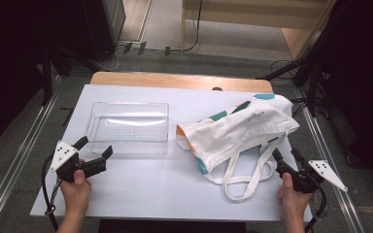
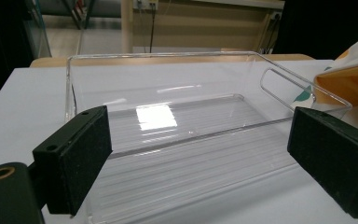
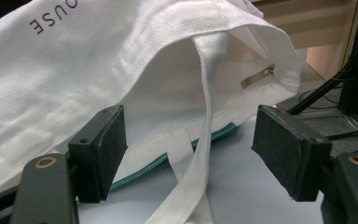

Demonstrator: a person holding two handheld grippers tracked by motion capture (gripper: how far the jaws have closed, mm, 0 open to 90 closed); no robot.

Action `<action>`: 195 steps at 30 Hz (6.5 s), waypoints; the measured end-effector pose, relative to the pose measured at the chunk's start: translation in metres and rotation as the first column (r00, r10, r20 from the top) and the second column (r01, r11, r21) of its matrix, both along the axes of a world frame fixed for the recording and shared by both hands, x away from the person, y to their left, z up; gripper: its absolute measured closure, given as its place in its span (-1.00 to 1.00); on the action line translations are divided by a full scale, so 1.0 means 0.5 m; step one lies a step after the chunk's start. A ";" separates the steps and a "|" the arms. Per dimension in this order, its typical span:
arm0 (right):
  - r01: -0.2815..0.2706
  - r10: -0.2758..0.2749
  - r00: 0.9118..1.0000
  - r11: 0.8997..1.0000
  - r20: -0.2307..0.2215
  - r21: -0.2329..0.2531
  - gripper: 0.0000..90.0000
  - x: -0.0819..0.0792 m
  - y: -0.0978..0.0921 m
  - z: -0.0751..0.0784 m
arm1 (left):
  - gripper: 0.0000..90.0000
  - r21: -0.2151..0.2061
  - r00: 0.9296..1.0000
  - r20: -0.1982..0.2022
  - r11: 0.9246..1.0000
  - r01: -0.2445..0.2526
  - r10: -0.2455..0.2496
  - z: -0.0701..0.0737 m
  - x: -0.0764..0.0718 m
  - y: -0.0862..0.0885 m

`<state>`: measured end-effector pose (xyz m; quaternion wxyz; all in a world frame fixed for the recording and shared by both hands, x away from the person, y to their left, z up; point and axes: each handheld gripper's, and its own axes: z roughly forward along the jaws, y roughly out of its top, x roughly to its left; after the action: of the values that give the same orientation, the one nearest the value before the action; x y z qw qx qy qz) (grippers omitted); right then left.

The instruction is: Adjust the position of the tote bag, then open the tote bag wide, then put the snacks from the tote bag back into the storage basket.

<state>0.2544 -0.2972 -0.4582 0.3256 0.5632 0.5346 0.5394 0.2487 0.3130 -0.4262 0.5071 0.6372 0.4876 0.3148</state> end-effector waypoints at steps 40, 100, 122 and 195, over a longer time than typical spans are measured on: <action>-0.031 0.028 0.999 0.986 -0.022 -0.161 -0.64 0.073 -0.017 0.103 | -0.85 0.100 0.961 0.023 0.958 0.270 -0.274 0.035 0.024 -0.294; -0.051 0.069 0.995 0.973 0.074 -0.223 0.23 -0.017 -0.001 0.065 | 0.95 0.116 0.978 -0.113 0.975 0.190 -0.177 0.019 0.109 -0.482; -0.080 0.102 0.989 0.978 -0.106 0.195 -0.37 0.142 -0.106 0.008 | 0.94 0.140 0.967 -0.163 0.965 0.220 -0.197 -0.014 0.110 -0.468; 0.046 -0.004 0.986 0.967 0.164 -0.252 0.76 -0.017 -0.020 0.066 | 0.78 -0.053 0.964 -0.160 0.977 0.206 -0.212 0.048 0.131 -0.393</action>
<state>0.2461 -0.3072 -0.4251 0.4445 0.4776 0.5640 0.5061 0.3144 0.1164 -0.4024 0.5068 0.6996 0.4636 0.1969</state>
